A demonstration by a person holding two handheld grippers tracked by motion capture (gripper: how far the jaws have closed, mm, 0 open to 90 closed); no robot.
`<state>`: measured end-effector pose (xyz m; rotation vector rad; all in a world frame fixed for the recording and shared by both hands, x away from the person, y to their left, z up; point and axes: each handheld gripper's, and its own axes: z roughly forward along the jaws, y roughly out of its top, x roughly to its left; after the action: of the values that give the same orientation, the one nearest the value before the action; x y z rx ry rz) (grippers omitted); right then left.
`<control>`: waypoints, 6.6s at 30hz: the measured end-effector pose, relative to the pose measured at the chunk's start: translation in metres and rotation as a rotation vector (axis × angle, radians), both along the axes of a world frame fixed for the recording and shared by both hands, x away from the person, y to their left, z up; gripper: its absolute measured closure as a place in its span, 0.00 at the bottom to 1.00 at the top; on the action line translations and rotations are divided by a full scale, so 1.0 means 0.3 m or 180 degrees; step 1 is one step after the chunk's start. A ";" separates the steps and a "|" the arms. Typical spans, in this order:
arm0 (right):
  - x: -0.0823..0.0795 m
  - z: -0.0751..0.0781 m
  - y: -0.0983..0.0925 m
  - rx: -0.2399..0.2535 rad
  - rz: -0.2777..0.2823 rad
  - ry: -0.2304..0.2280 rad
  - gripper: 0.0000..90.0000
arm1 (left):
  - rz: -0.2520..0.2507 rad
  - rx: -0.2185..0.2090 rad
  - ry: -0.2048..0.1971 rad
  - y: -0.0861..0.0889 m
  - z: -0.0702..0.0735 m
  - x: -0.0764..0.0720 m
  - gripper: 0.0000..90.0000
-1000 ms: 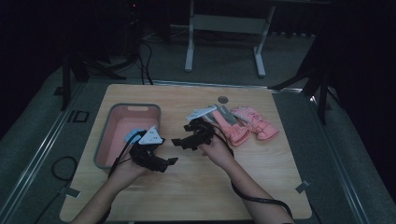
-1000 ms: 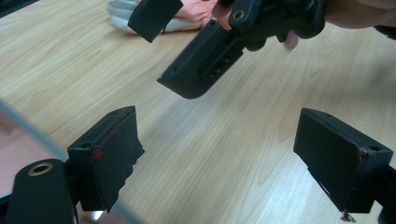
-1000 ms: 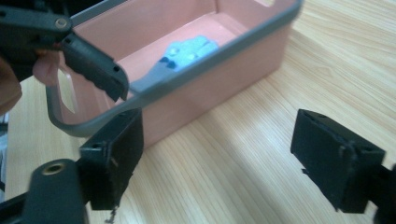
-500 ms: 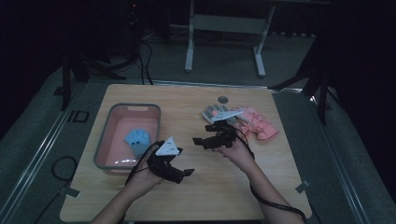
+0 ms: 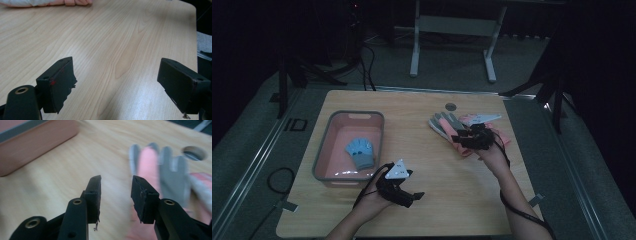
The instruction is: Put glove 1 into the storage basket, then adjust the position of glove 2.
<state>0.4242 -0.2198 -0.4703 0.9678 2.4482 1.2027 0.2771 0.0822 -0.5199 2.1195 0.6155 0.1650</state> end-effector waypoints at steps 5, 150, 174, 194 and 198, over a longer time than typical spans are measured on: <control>0.085 -0.012 -0.062 -0.0133 -0.0151 0.0011 0.69 | -0.0014 -0.0012 0.0007 -0.005 -0.018 -0.006 0.16; 0.239 -0.181 -0.340 -0.0377 -0.1085 0.0296 0.98 | 0.0190 0.0013 -0.0196 0.016 -0.130 -0.054 0.16; -0.153 0.014 -0.262 0.0110 -0.2153 0.0147 0.99 | 0.0087 0.0105 -0.0294 -0.002 -0.121 -0.058 0.16; -0.158 -0.186 -0.224 0.0042 -0.2487 0.0318 0.90 | 0.0066 0.0175 -0.0335 -0.005 -0.128 -0.057 0.16; -0.162 -0.144 -0.245 -0.0041 -0.2133 0.0358 0.81 | 0.0071 0.0152 -0.0333 -0.002 -0.125 -0.056 0.16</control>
<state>0.3757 -0.2933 -0.5136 1.7001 1.9259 0.9037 0.2604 0.0815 -0.5574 2.1354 0.5786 0.3040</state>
